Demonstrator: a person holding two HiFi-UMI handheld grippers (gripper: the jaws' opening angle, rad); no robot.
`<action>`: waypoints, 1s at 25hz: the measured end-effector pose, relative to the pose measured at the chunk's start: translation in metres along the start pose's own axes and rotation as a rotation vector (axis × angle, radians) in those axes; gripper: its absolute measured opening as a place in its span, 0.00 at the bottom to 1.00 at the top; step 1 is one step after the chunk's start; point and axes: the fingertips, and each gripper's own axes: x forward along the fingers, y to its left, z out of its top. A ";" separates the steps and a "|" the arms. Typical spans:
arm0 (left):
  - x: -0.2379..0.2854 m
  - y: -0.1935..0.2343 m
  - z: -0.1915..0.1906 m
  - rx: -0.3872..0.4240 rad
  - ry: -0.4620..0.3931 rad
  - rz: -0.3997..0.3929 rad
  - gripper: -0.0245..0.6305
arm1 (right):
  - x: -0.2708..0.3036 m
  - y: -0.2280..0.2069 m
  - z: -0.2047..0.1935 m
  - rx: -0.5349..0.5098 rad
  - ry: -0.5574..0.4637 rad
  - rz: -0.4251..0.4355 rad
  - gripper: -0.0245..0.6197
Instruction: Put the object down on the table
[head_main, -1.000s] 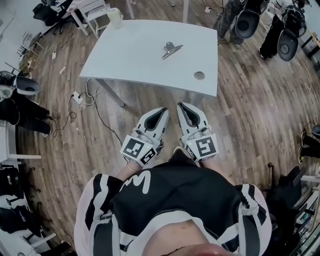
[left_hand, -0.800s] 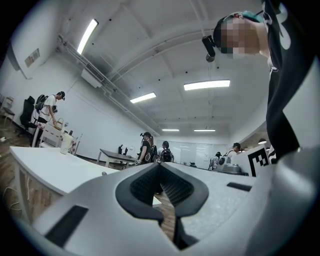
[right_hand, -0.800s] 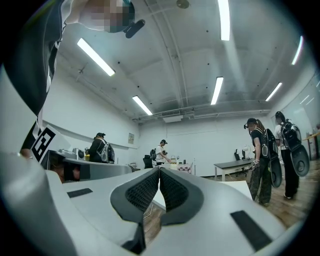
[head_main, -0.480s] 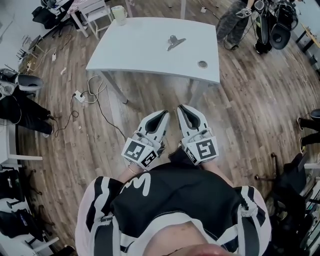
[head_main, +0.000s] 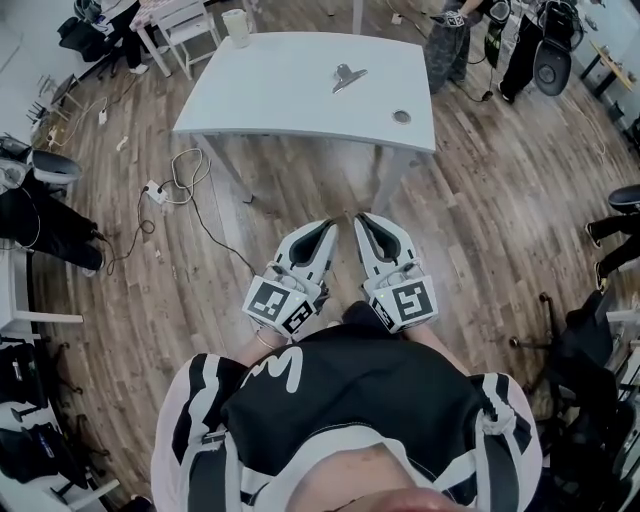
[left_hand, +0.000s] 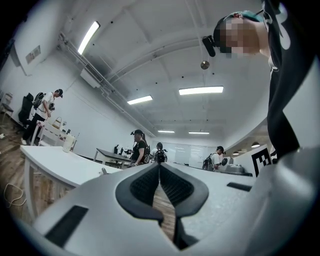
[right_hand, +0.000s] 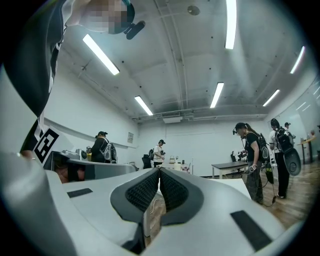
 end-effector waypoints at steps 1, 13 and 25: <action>-0.002 -0.001 0.002 0.003 -0.004 -0.001 0.05 | -0.001 0.002 0.001 -0.005 0.000 0.002 0.07; -0.006 -0.019 -0.002 0.006 -0.003 -0.016 0.05 | -0.022 0.007 0.004 -0.029 0.005 0.005 0.07; -0.008 -0.038 -0.007 0.008 0.002 -0.041 0.05 | -0.042 0.007 0.003 -0.042 -0.005 -0.020 0.07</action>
